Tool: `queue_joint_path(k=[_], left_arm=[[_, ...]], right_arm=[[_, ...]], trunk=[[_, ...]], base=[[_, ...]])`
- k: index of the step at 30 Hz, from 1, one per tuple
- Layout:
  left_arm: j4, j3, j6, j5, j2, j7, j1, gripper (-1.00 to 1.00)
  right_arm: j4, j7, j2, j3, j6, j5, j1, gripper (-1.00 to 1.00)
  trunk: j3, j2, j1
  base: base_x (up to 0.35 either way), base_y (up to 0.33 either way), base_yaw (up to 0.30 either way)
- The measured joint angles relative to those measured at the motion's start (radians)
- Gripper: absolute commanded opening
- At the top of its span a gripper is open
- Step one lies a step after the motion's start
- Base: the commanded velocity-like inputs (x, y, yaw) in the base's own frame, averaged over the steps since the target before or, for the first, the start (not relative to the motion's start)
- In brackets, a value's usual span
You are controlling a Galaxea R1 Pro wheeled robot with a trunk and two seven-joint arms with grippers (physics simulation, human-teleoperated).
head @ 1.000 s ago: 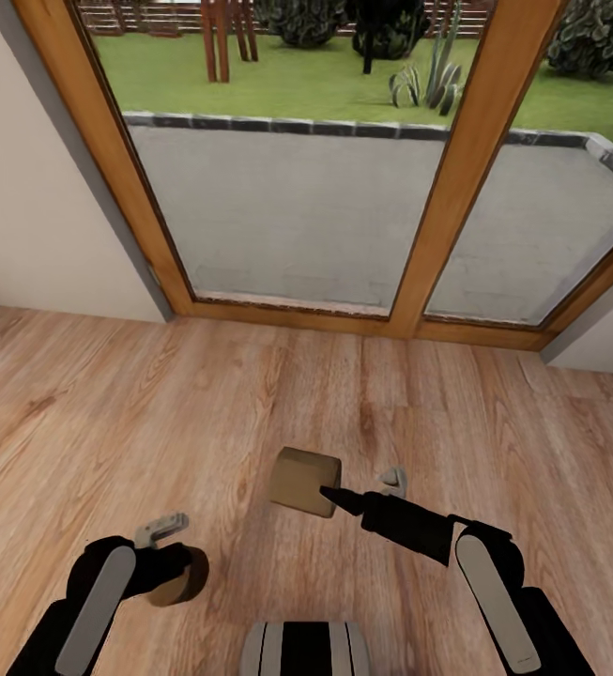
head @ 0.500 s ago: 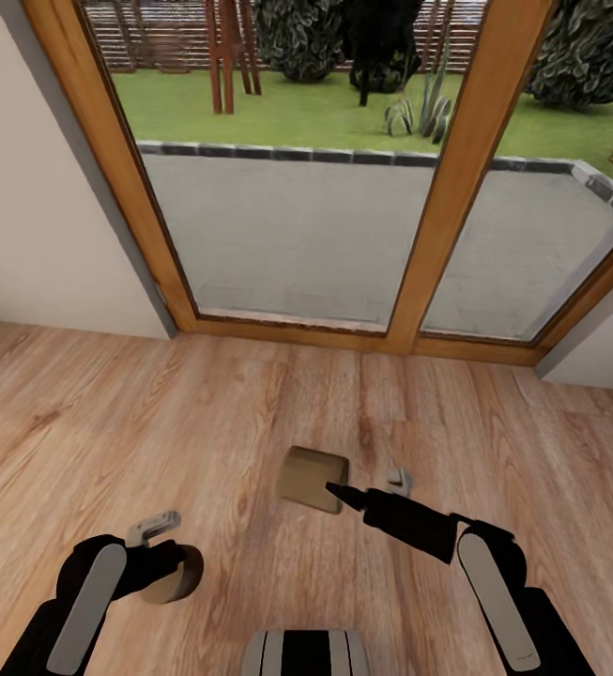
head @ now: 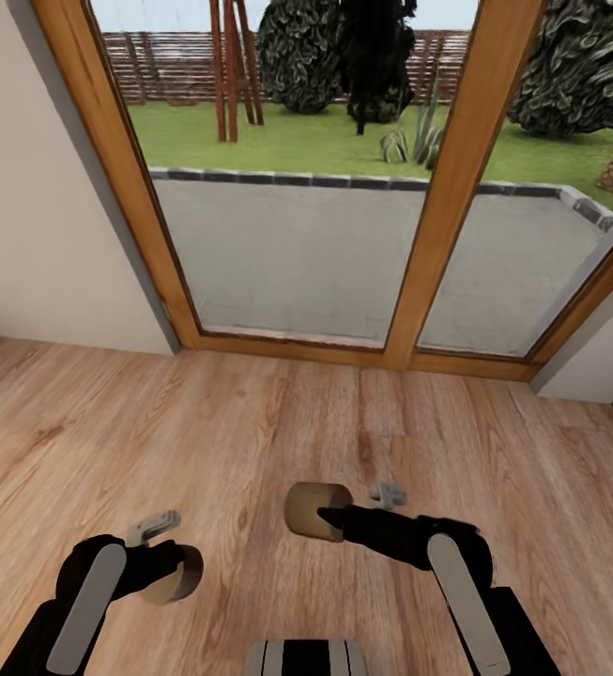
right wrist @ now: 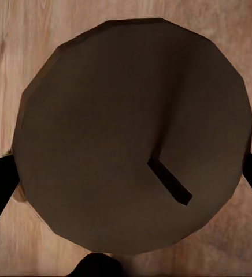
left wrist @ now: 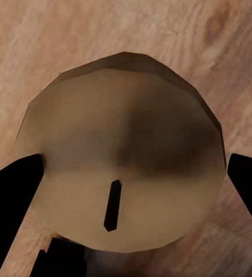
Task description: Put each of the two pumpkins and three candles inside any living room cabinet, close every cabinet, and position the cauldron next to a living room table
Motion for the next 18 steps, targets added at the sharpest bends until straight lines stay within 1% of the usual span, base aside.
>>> queue_joint_path(k=[2, 5, 18], left_arm=[[0.000, 0.000, 0.000, 0.000, 0.000, 0.000, 0.000, -1.00], [0.000, -0.001, 0.000, 0.002, -0.002, 0.000, 0.000, -1.00], [0.000, -0.001, 0.002, 0.001, 0.001, 0.000, 0.000, -1.00]], right_arm=[[0.000, -0.038, 0.010, 0.000, 0.011, 0.006, 0.000, -1.00], [0.000, -0.054, 0.014, 0.000, 0.015, 0.002, 0.000, -1.00], [0.000, -0.059, 0.014, 0.001, 0.013, -0.001, 0.000, -1.00]], trunk=[[0.008, 0.000, -0.001], [0.019, 0.001, -0.002], [0.070, 0.004, -0.008]], base=[[0.000, 0.000, 0.000], [0.000, 0.000, 0.000], [0.000, 0.000, 0.000]])
